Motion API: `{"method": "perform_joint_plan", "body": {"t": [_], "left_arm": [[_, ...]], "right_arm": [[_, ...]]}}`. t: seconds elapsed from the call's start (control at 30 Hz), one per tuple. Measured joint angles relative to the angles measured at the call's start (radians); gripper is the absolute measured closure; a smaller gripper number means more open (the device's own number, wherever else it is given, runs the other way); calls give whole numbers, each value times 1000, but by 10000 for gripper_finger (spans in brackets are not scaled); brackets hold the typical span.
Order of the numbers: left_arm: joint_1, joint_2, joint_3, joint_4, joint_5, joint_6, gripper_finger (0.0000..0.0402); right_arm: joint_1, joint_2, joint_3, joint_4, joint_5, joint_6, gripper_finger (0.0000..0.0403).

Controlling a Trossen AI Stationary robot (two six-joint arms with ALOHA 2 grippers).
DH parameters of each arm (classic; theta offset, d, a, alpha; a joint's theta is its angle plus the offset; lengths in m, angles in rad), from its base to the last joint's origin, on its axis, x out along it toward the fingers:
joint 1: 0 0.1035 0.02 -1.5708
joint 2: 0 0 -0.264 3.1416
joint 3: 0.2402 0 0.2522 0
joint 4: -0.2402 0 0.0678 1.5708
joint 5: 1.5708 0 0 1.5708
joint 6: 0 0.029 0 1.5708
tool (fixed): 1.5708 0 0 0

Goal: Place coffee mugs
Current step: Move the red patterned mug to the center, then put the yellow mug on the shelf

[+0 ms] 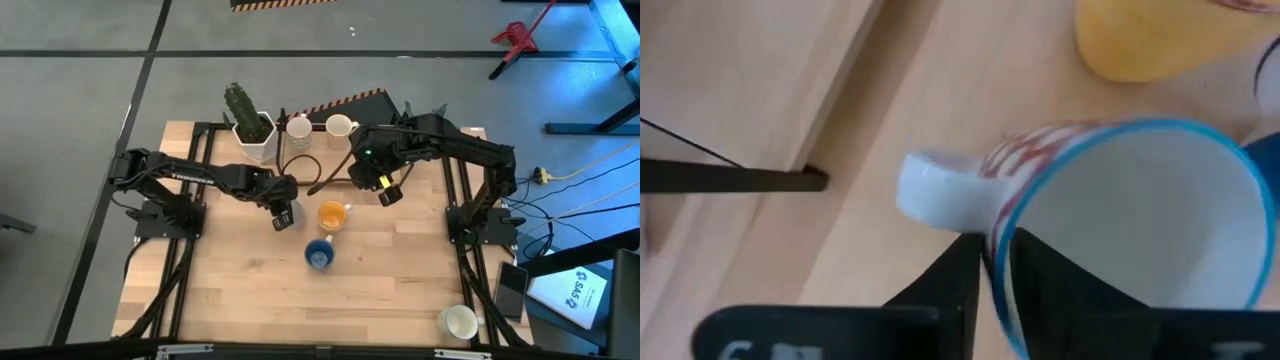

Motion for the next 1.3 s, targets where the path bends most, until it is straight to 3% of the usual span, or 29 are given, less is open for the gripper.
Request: {"method": "perform_joint_plan", "body": {"t": [0.37,0.63,0.87,0.97,1.17,1.3], "left_arm": [[34,-23,1,22,1,43,328],[53,-81,41,6,81,62,288],[49,-179,183,-111,19,92,273],[49,-233,256,-196,3,89,273],[29,-348,357,-262,-97,63,273],[3,-421,365,-266,-169,63,273]], "right_arm": [[0,3,0,7,-15,18,252],[0,9,-1,69,-15,15,251],[-1,34,0,215,10,11,247],[-1,89,0,312,33,-10,232],[-1,246,-2,548,-31,-46,194],[-1,312,-1,528,13,6,185]]}}
